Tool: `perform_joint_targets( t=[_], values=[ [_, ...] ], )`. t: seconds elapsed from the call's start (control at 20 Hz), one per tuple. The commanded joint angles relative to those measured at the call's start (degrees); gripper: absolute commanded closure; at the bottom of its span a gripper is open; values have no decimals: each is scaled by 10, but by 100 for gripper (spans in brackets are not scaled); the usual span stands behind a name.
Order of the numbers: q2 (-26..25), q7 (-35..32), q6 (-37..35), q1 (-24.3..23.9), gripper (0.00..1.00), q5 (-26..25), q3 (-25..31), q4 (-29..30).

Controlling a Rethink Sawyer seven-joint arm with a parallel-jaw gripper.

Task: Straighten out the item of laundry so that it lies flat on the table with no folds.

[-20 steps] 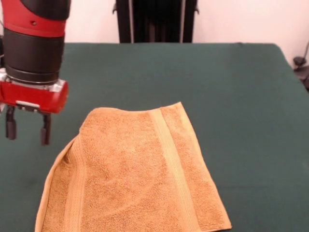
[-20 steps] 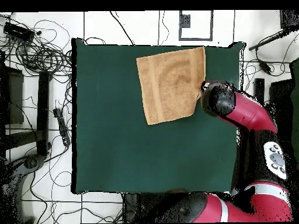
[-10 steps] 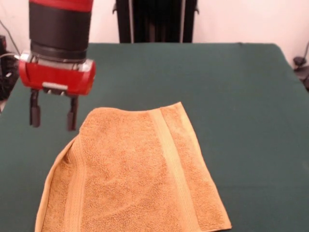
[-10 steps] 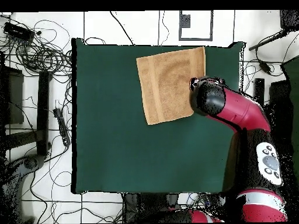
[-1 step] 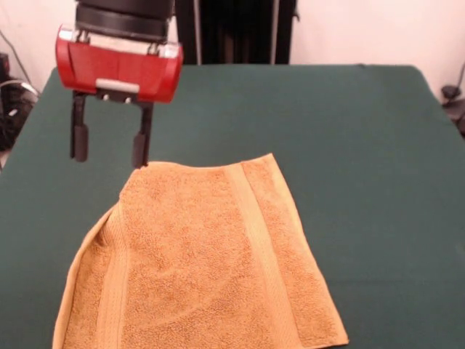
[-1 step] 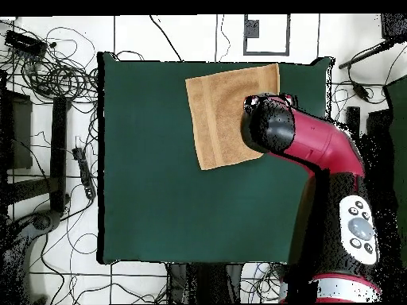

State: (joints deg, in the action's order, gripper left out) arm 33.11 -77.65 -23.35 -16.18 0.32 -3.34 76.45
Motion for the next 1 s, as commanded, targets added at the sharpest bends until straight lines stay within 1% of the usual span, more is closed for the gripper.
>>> perform_joint_targets(
  t=[0.05, 0.45, 0.9, 1.0],
  values=[
    [-10, -103, -76, 28, 0, 19, 41, 72],
    [-9, -107, -80, 38, 0, 18, 34, 69],
    [-14, -111, -63, 35, 0, 19, 38, 79],
    [-9, -114, -56, 36, 0, 20, 40, 89]
  ],
)
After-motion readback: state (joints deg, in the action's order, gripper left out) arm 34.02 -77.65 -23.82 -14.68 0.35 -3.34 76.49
